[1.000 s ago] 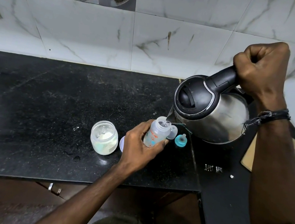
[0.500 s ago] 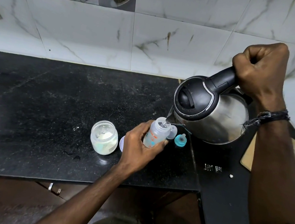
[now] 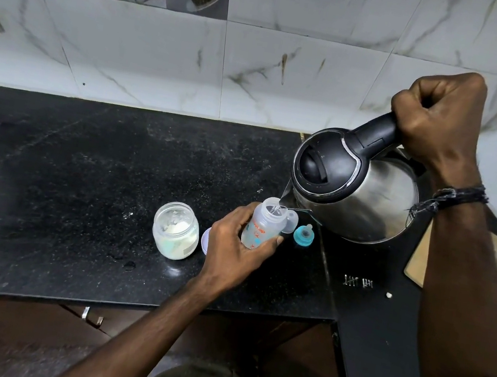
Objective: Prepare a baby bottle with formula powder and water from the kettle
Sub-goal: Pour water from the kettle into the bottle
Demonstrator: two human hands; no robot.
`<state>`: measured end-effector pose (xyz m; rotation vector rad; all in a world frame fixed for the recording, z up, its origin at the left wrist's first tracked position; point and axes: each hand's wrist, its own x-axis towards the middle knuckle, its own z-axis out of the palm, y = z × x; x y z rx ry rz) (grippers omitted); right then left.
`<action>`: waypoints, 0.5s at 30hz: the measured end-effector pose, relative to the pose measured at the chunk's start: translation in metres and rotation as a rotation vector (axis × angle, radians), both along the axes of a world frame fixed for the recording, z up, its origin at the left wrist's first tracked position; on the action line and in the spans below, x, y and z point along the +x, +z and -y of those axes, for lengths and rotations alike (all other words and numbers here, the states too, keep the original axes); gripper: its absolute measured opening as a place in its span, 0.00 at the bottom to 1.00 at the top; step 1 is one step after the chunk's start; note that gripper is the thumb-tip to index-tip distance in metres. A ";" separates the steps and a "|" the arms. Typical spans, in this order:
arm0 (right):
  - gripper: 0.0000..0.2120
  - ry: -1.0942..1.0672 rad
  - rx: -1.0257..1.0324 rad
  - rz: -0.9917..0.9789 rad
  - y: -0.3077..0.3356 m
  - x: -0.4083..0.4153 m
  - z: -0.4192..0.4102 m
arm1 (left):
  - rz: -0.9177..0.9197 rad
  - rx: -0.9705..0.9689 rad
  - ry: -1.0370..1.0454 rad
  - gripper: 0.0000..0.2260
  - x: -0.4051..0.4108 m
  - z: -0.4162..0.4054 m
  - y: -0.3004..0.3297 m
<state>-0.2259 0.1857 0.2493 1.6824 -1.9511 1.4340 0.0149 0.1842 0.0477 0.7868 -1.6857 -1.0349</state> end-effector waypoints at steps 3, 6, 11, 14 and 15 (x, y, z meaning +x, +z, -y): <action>0.15 0.011 -0.002 0.005 -0.001 -0.002 0.001 | -0.006 0.009 0.006 0.22 -0.001 0.000 -0.001; 0.15 0.017 -0.006 0.013 -0.002 -0.003 0.002 | -0.003 0.011 0.005 0.21 -0.001 0.000 -0.002; 0.15 0.017 -0.011 0.012 -0.002 -0.004 0.002 | -0.002 0.007 -0.003 0.21 -0.001 -0.001 -0.001; 0.15 0.014 -0.009 0.010 -0.002 -0.004 0.002 | 0.007 0.006 0.006 0.21 -0.001 -0.001 -0.002; 0.15 0.015 -0.010 0.011 -0.002 -0.004 0.001 | 0.007 0.006 0.008 0.21 -0.002 -0.001 -0.002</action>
